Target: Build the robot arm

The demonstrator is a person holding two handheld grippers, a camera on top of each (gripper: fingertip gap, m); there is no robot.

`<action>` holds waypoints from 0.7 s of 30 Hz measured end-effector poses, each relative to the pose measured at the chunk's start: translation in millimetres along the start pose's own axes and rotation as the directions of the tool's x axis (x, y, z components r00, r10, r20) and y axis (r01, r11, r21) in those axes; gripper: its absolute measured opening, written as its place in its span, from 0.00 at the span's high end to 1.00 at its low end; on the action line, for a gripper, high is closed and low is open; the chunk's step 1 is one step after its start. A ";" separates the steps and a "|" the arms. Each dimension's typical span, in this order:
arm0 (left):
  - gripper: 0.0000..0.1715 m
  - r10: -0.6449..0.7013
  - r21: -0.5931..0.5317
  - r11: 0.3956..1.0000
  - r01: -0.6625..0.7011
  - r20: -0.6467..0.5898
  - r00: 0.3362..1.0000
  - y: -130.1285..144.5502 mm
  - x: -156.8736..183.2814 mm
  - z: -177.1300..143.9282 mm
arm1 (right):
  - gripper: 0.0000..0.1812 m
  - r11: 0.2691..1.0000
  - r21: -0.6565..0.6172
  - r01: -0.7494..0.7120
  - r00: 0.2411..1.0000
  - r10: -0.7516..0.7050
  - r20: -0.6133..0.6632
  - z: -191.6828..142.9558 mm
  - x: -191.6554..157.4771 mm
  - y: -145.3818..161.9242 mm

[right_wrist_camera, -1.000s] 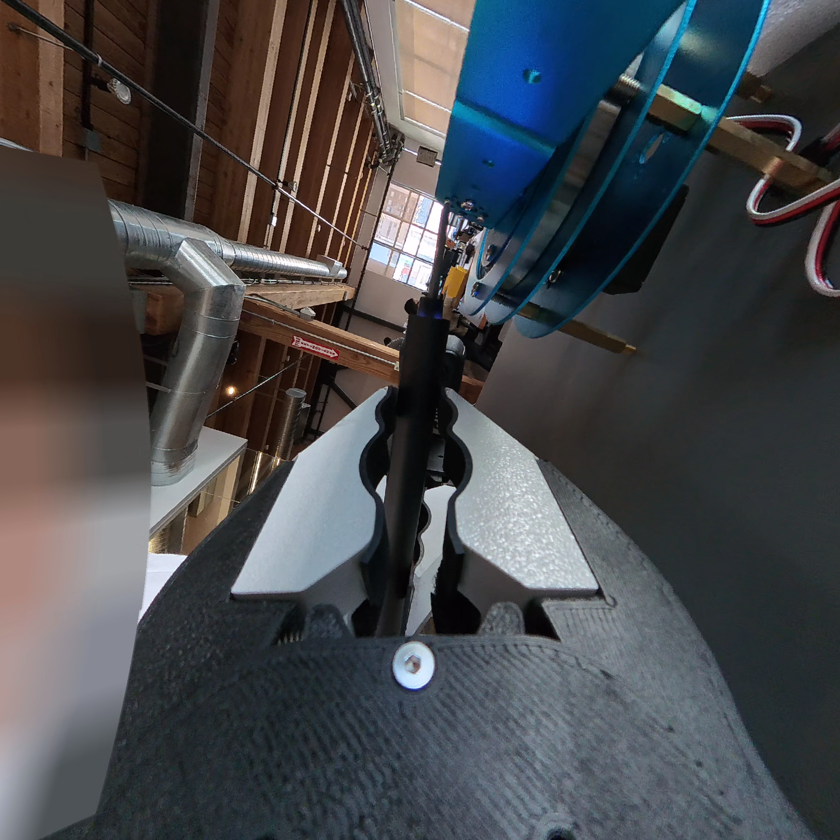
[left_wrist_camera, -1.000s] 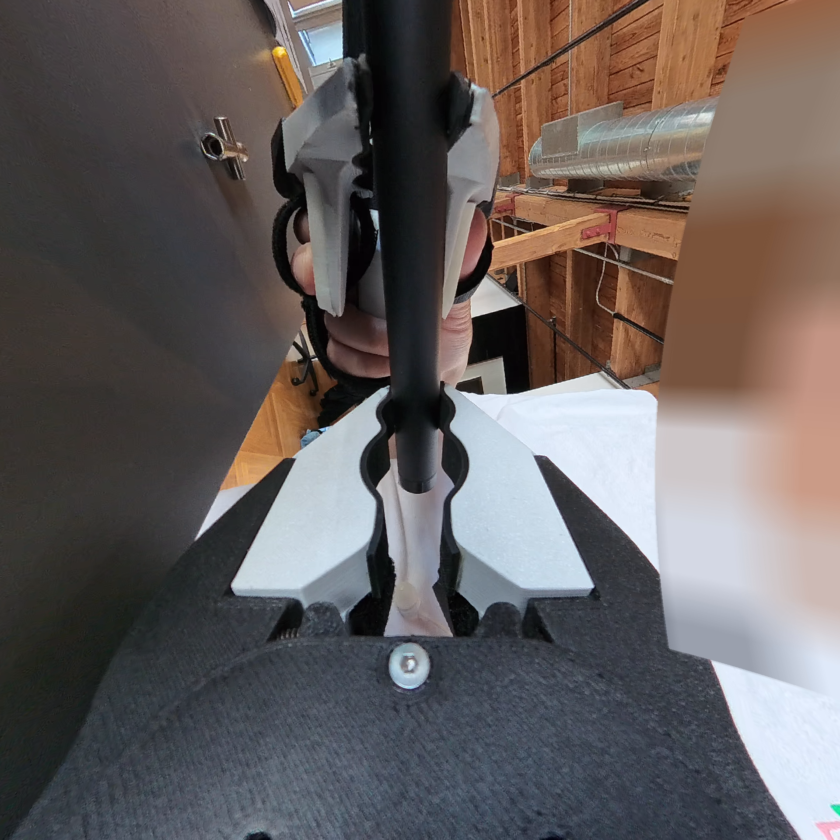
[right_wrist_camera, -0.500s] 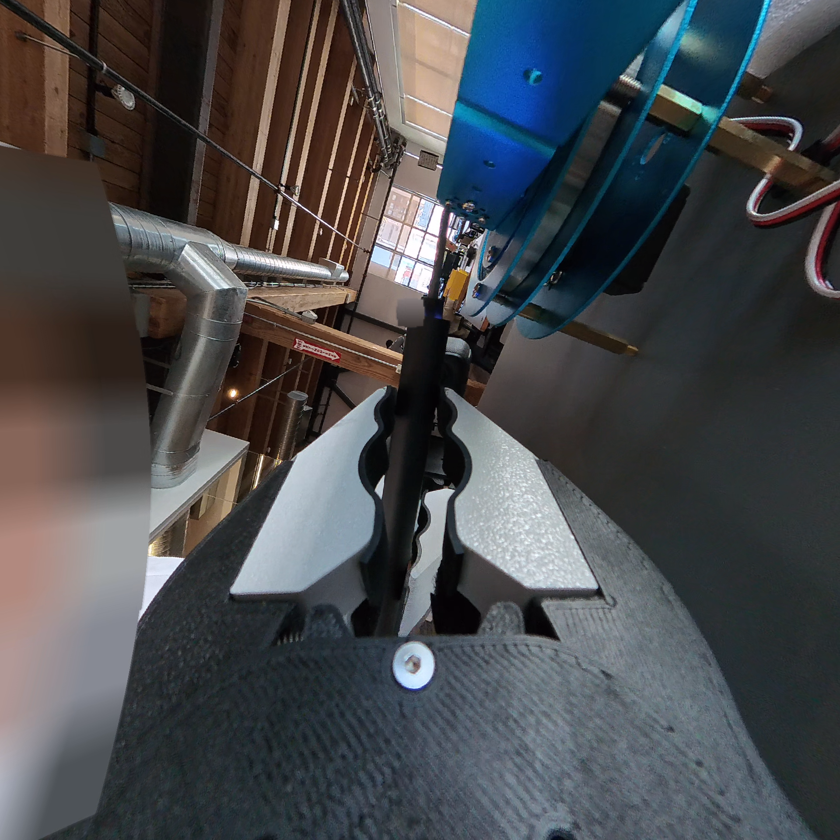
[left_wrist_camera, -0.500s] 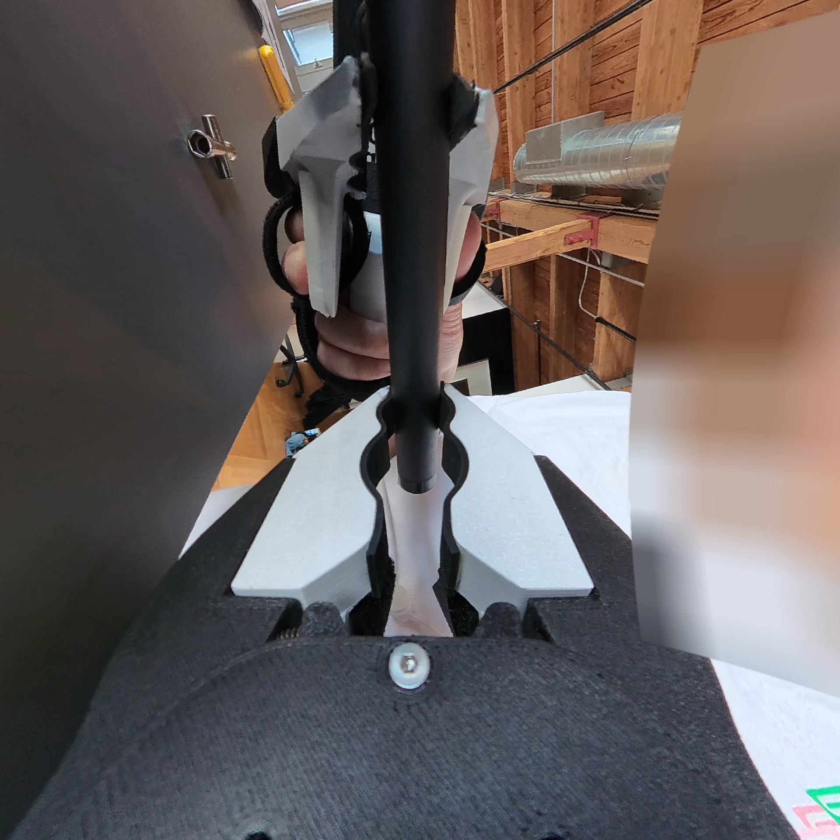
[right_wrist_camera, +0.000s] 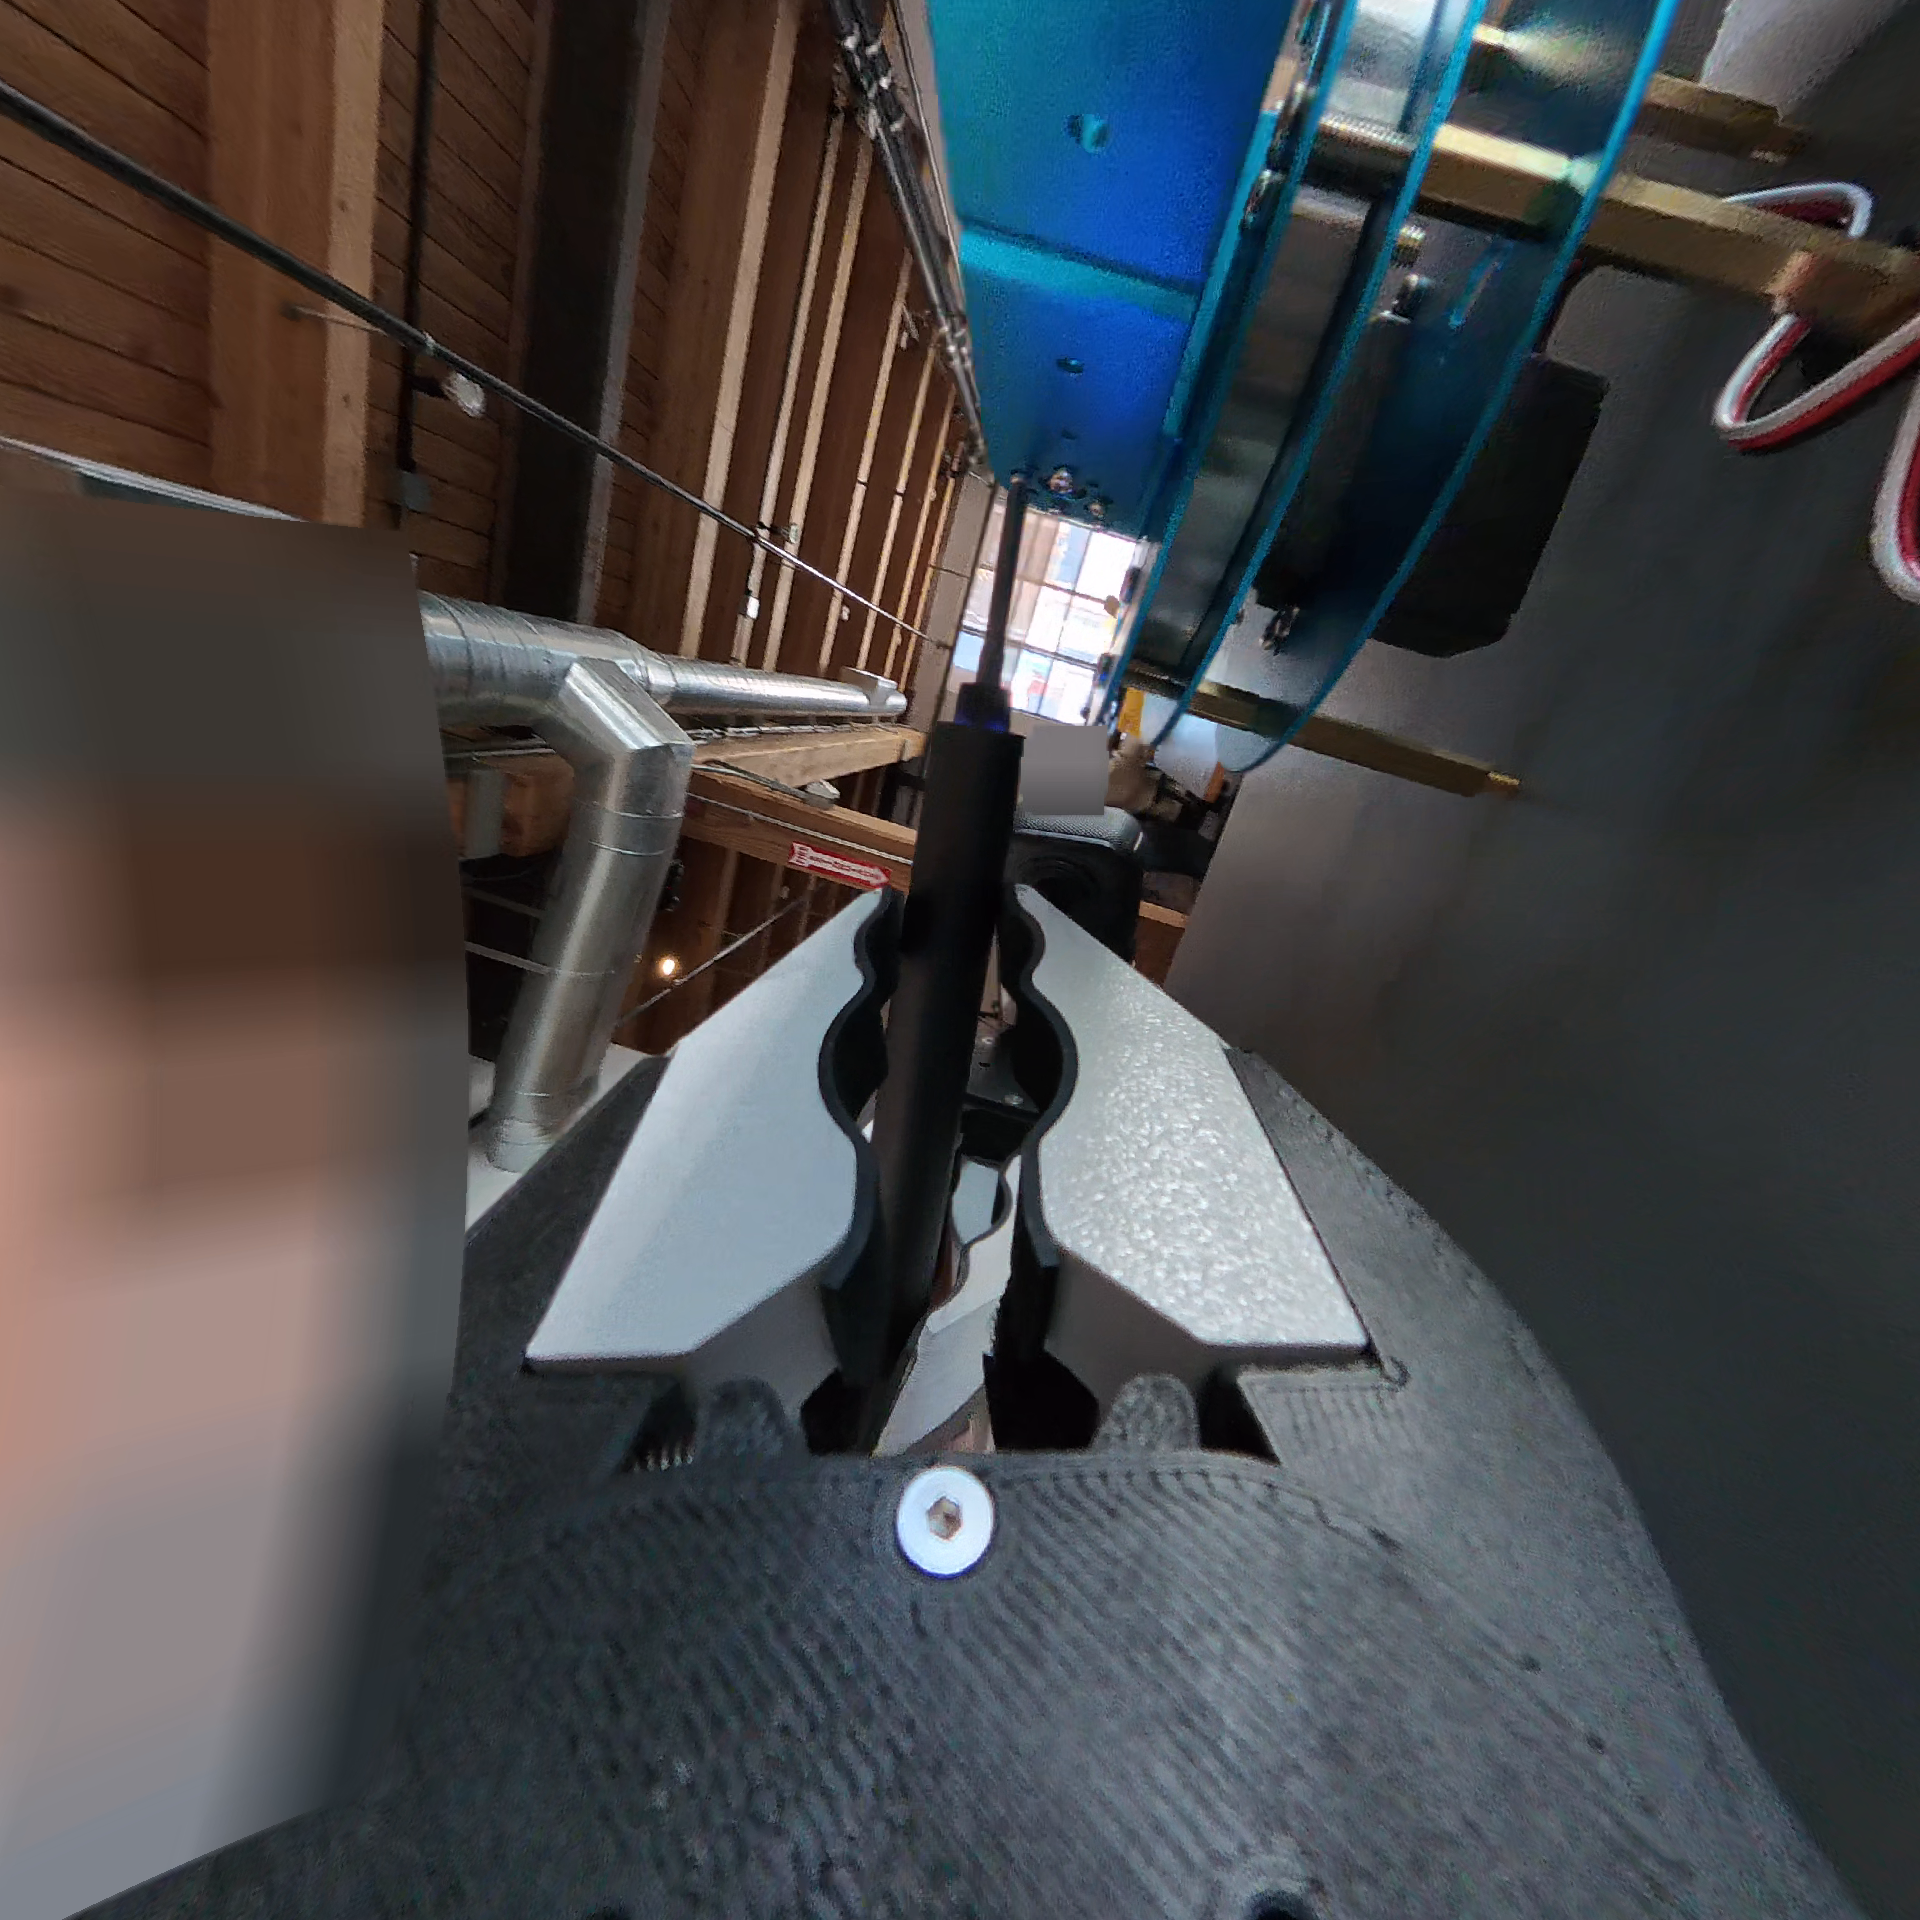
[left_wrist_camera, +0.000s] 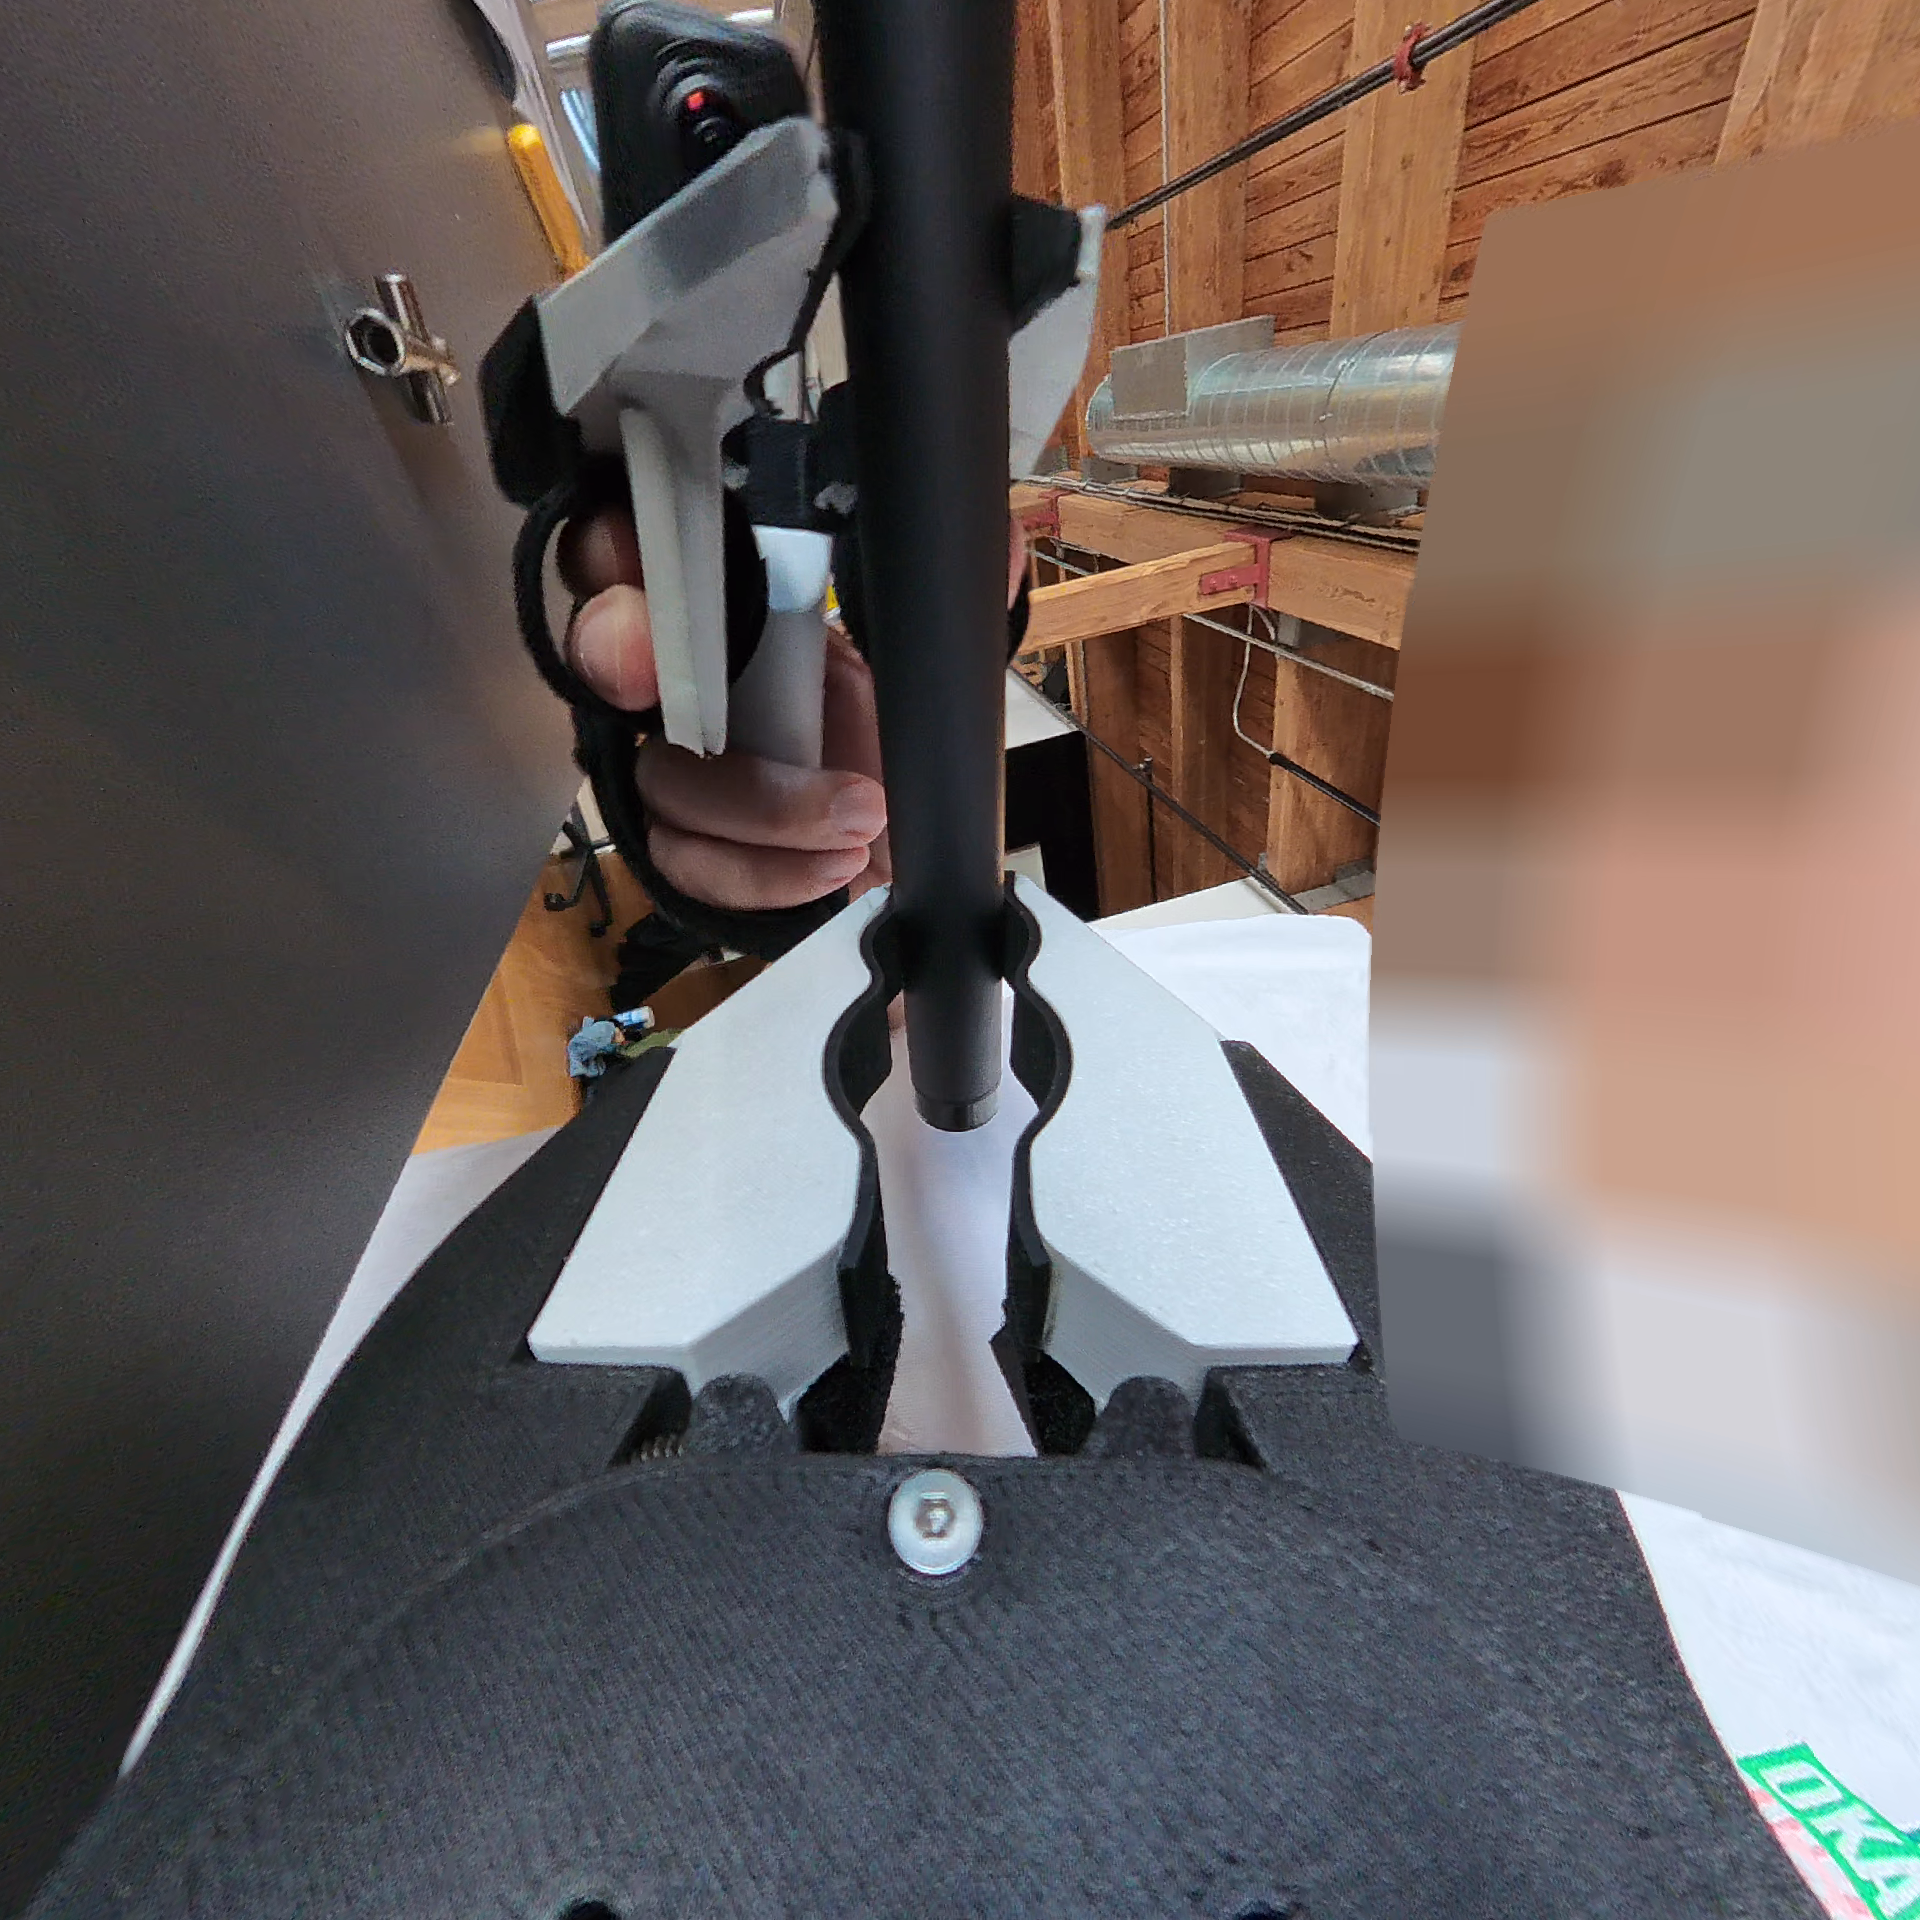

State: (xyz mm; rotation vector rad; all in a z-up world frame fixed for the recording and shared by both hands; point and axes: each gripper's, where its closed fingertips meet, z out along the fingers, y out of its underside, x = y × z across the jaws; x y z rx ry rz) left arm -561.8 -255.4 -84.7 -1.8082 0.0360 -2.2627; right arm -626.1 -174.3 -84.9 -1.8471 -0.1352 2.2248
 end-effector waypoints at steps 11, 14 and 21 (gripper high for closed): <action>0.91 -0.003 -0.004 1.000 0.003 0.009 1.000 -1.7 0.8 3.3 | 0.87 0.985 -0.169 0.029 0.998 -0.038 -0.052 -5.1 -0.5 6.1; 0.91 -0.002 -0.007 1.000 0.002 0.018 1.000 -1.7 0.9 4.0 | 0.87 0.968 -0.243 0.057 0.987 -0.091 -0.133 -6.9 1.4 6.8; 0.91 -0.003 -0.010 1.000 0.003 0.015 1.000 -1.7 0.4 4.0 | 0.90 0.930 -0.365 0.039 0.974 -0.117 -0.192 -8.2 -0.9 10.0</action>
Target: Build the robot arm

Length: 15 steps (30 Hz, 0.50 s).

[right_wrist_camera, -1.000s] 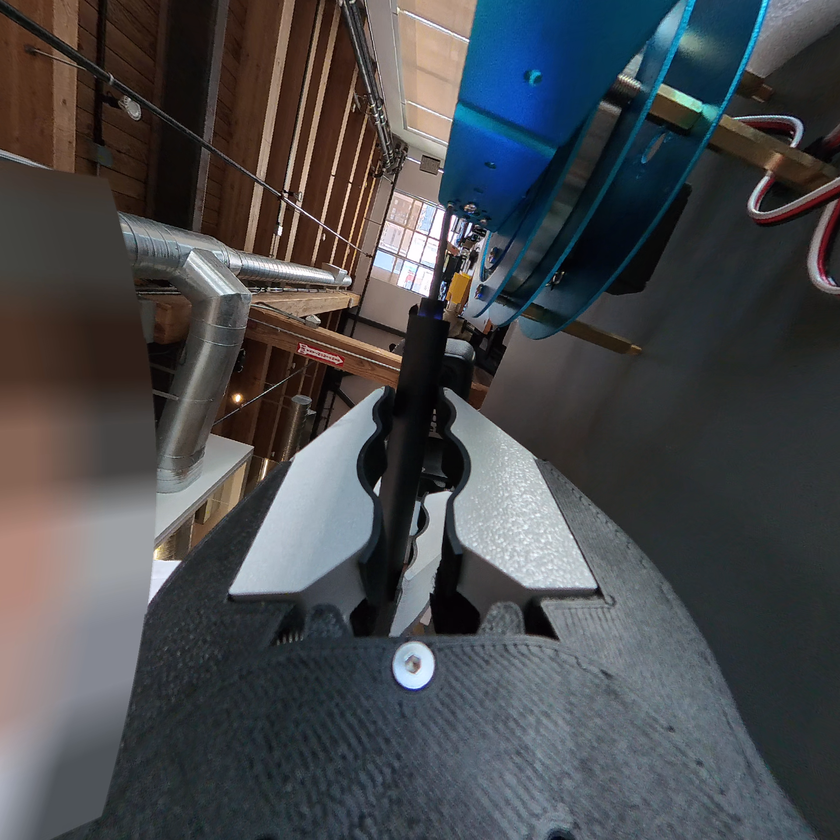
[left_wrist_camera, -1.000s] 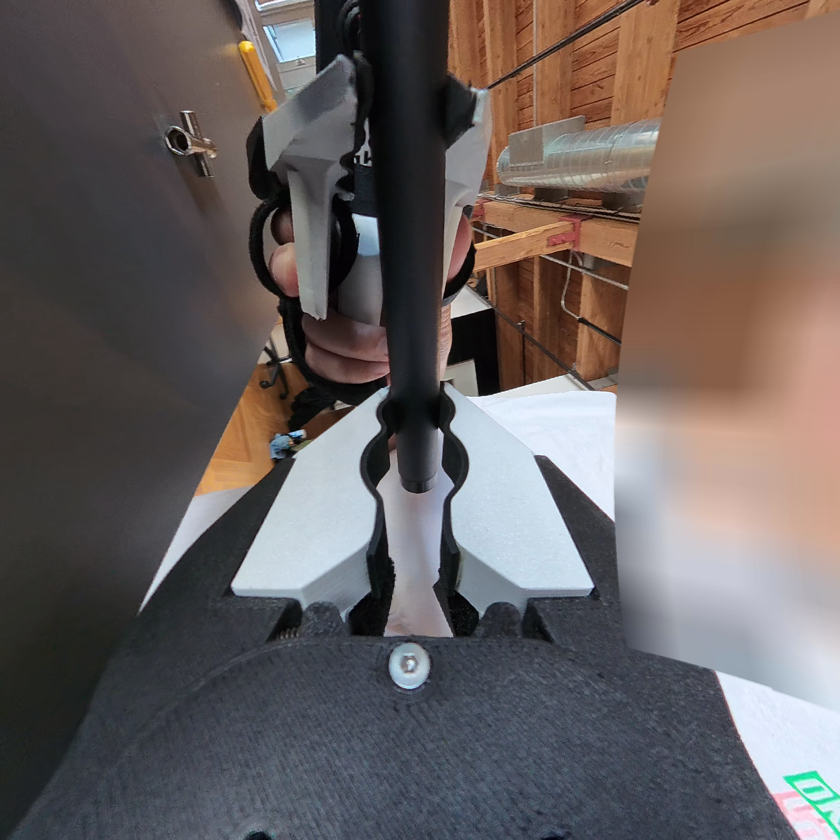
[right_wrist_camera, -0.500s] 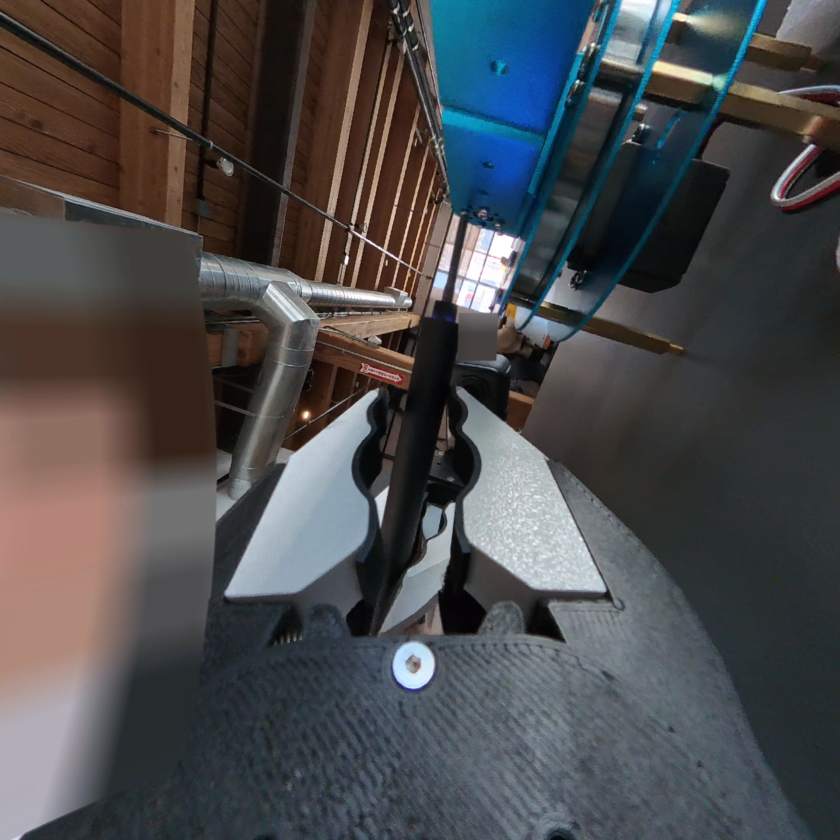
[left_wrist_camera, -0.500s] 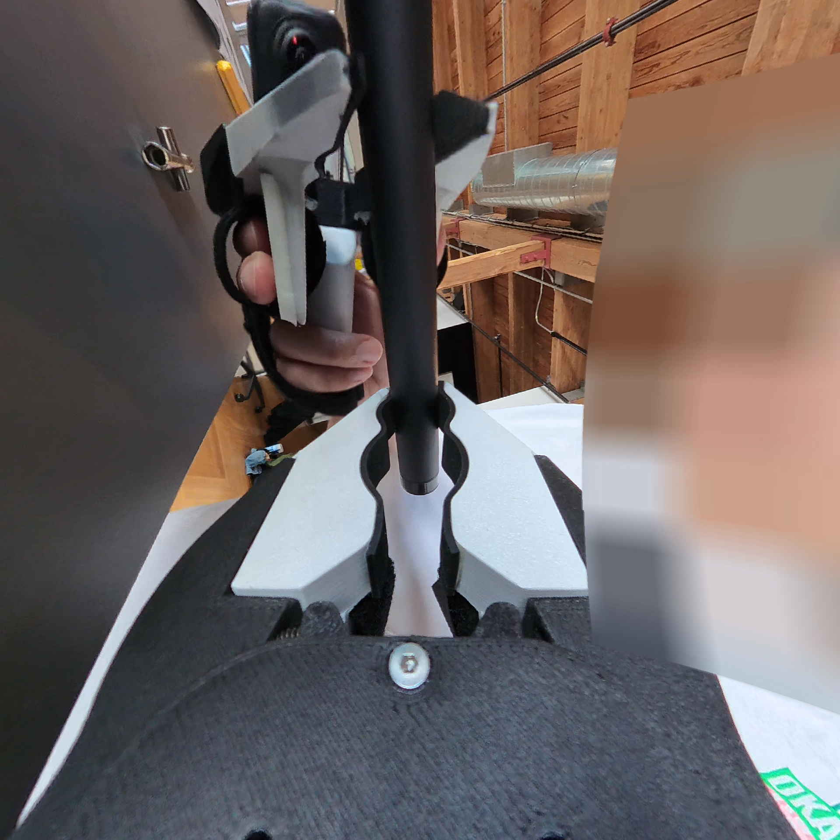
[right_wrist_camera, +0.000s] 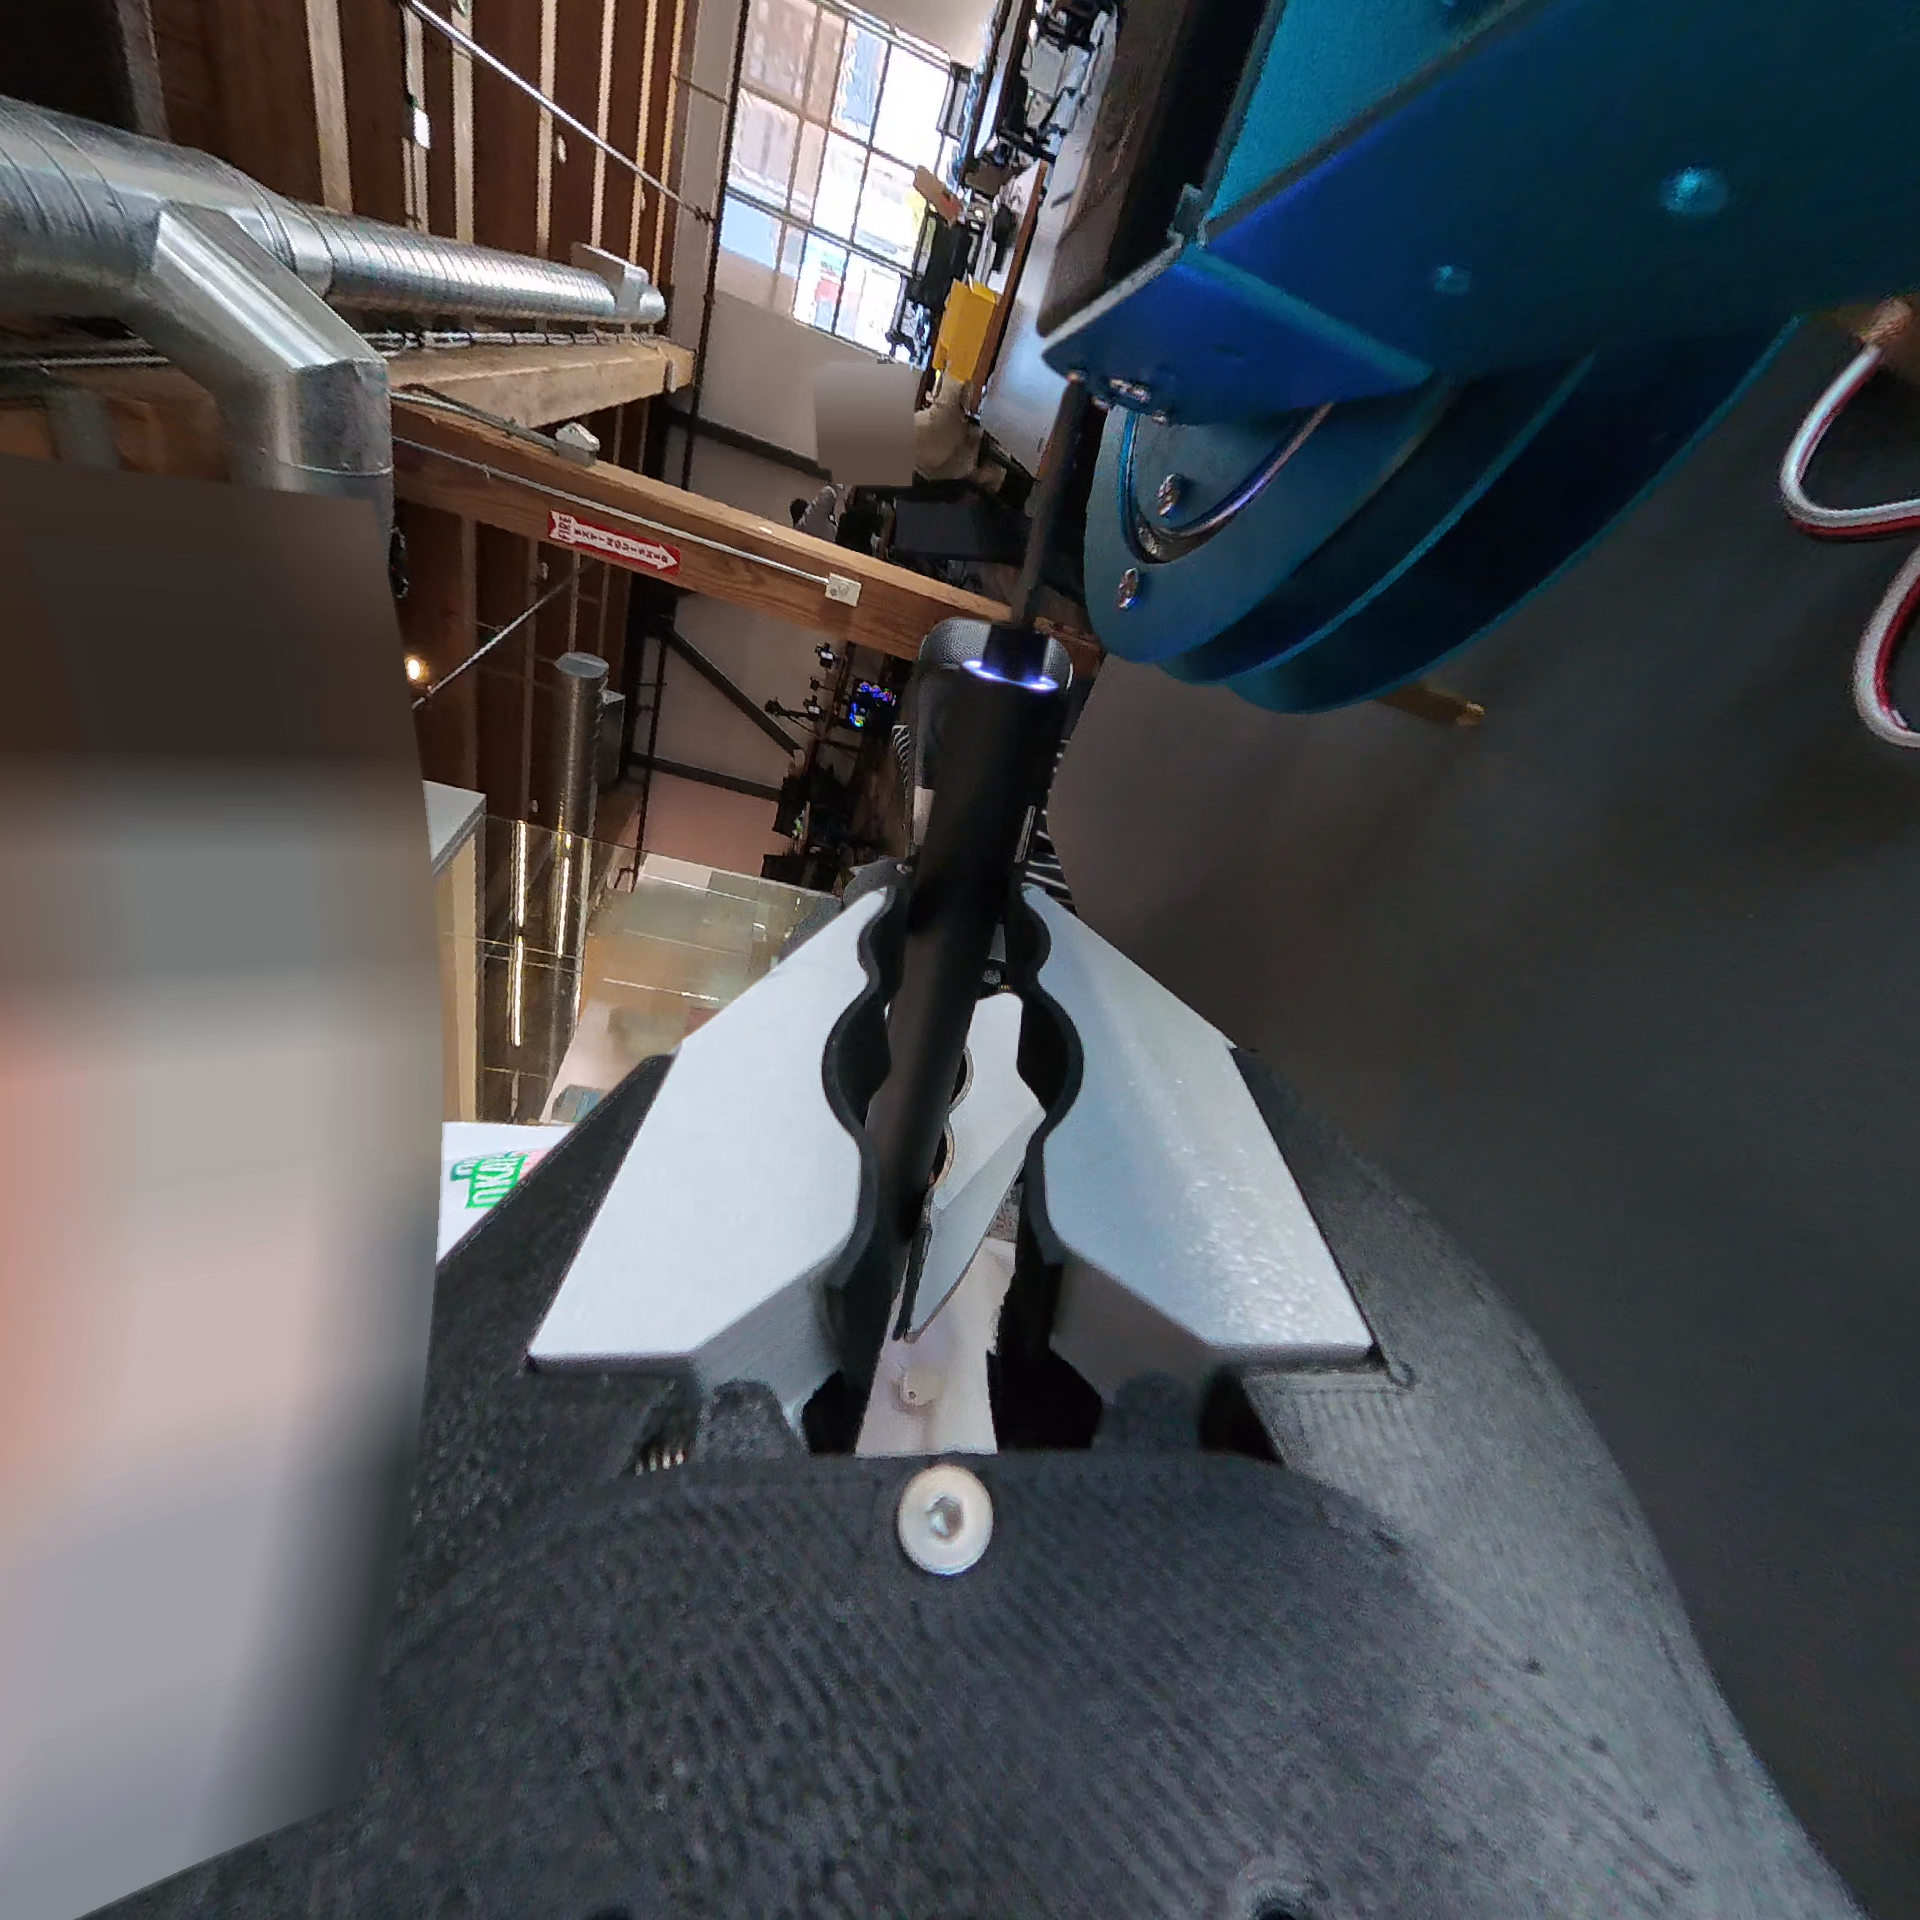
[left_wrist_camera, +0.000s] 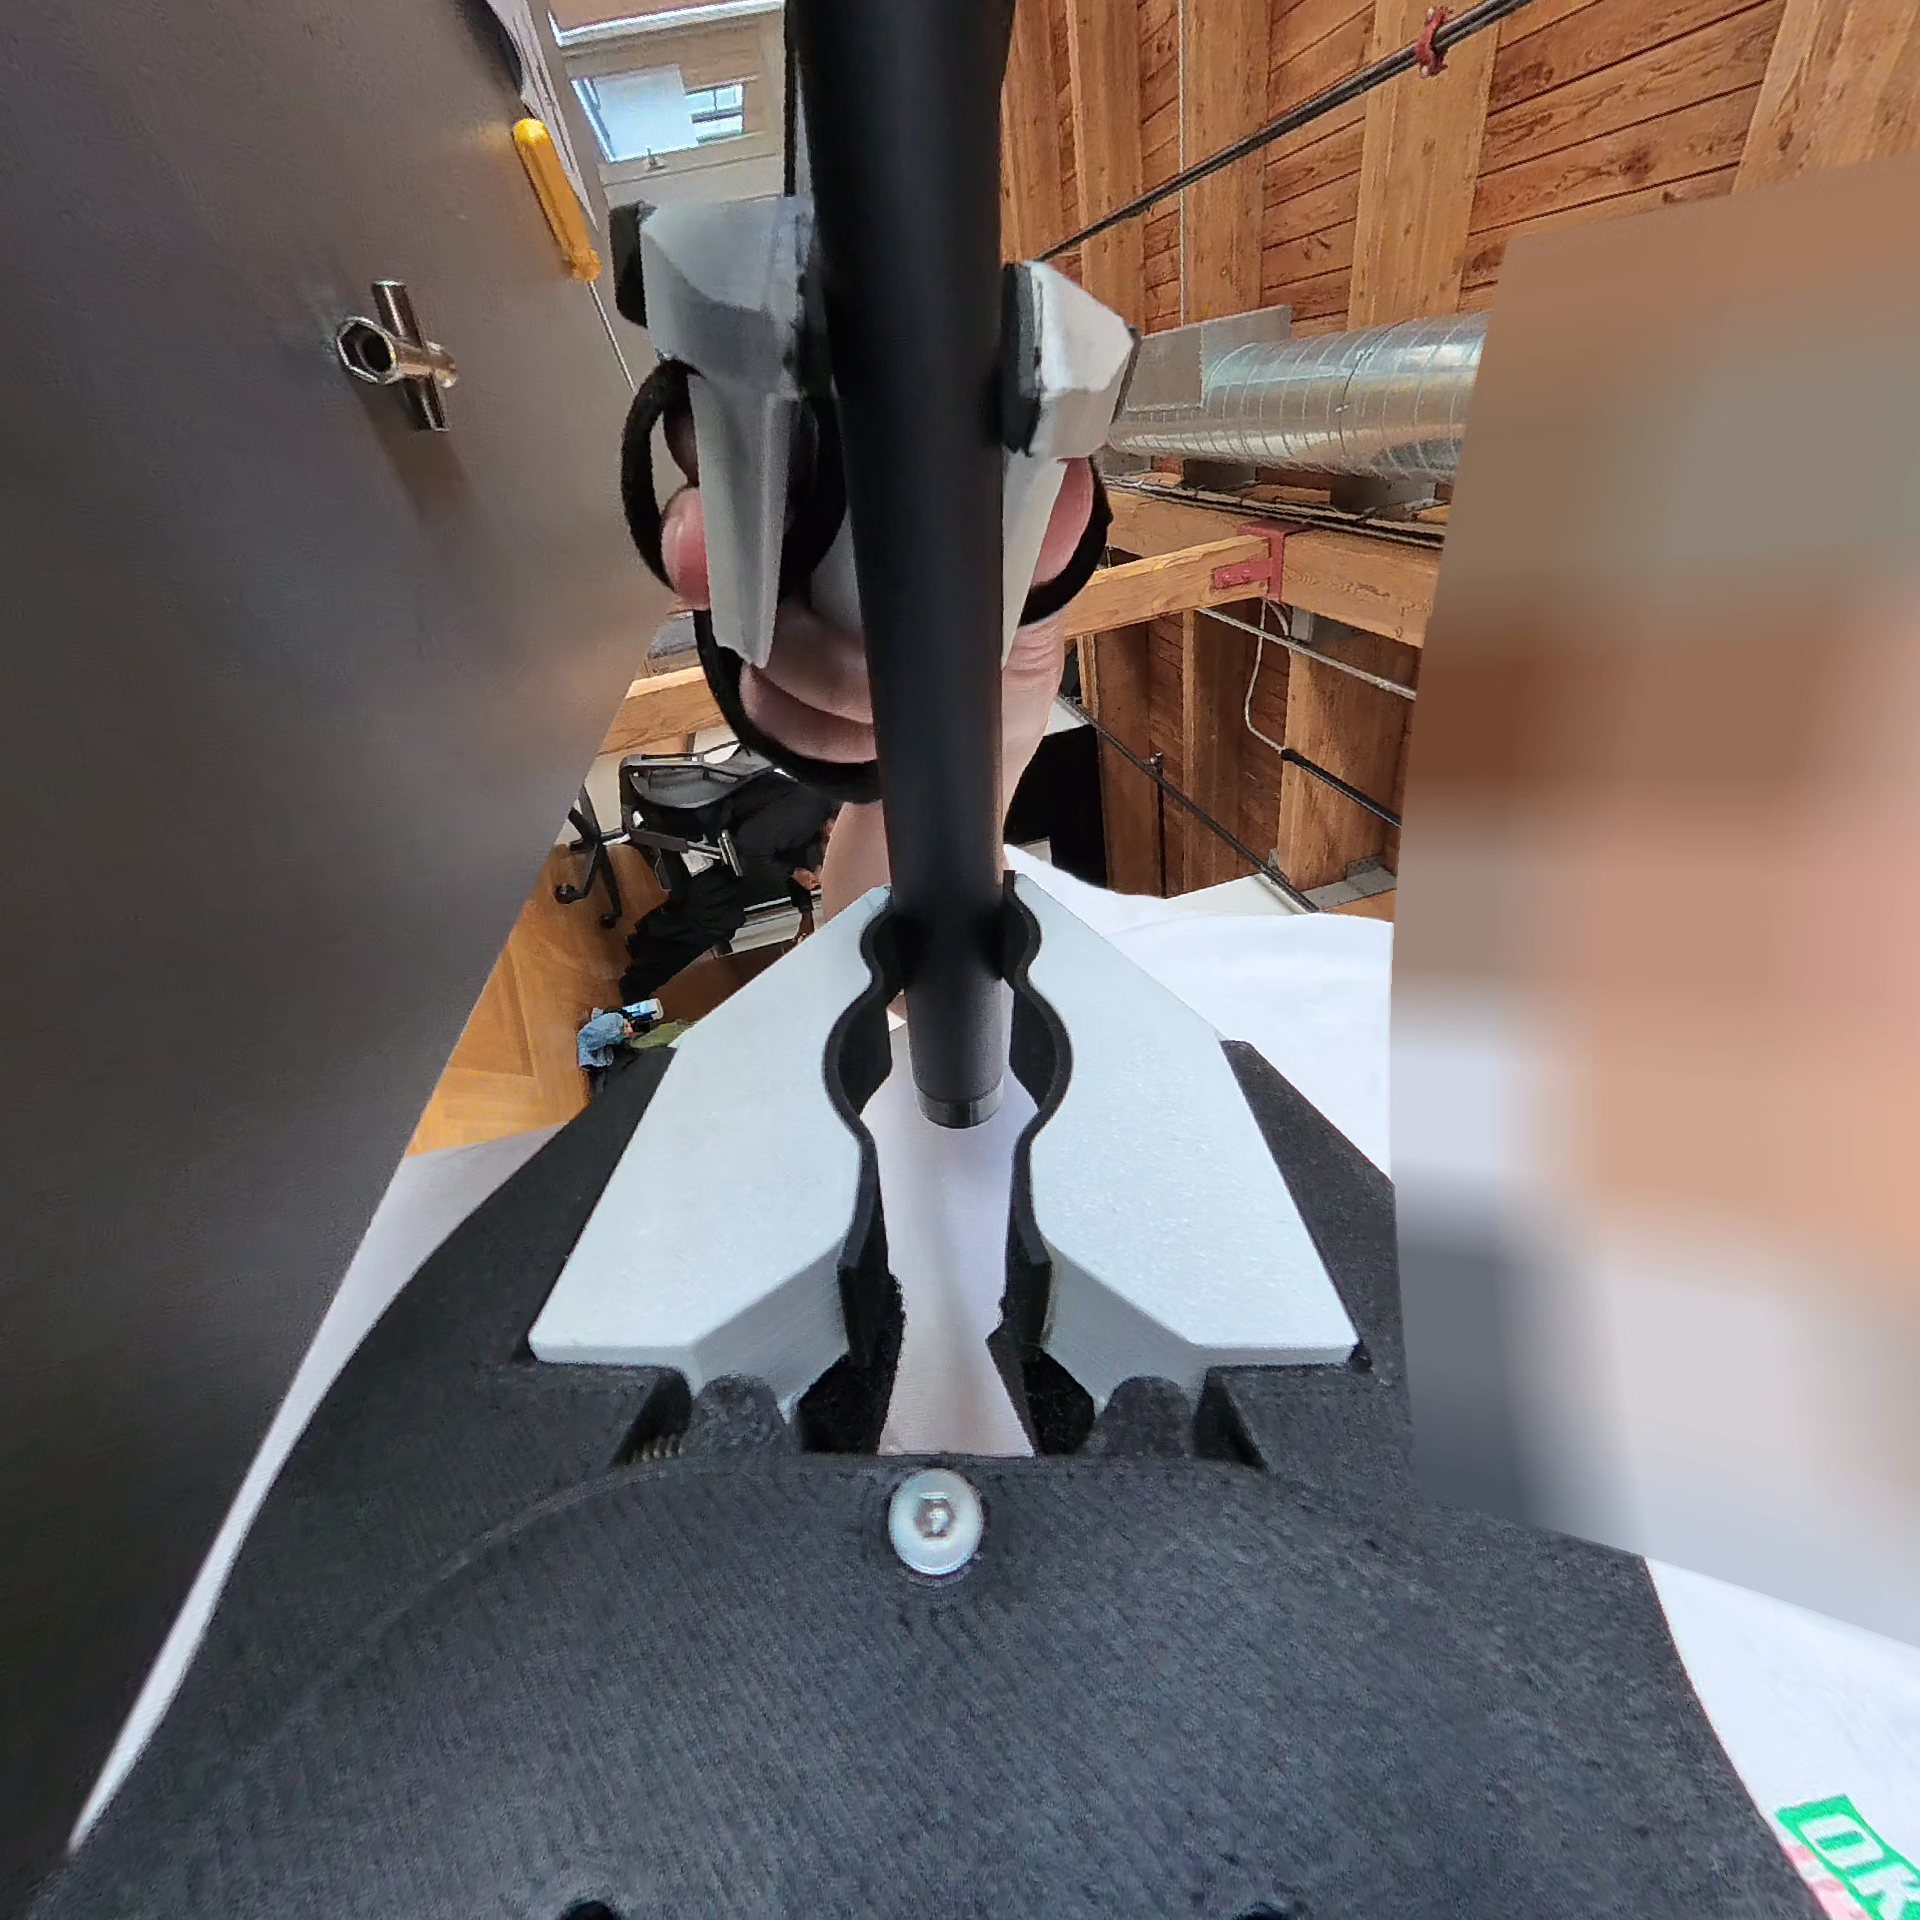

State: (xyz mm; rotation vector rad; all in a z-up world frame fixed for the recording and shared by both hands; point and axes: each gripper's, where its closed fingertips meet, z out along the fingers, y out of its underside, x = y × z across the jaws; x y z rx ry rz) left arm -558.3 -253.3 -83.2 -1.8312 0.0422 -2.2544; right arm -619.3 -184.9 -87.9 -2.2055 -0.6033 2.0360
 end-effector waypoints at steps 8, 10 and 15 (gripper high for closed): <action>0.91 -0.003 0.002 1.000 0.003 -0.004 1.000 -0.5 0.6 -0.2 | 0.91 0.999 0.010 -0.045 0.999 0.045 0.023 0.6 1.4 -0.4; 0.92 -0.004 0.001 1.000 0.004 -0.010 1.000 -0.7 1.0 0.9 | 0.91 1.000 0.001 -0.009 1.000 0.009 0.001 0.4 1.4 -0.2; 0.92 0.007 -0.004 1.000 -0.007 -0.002 1.000 -1.4 0.8 1.1 | 0.91 1.000 -0.010 -0.001 1.000 0.001 0.005 0.3 1.1 -1.2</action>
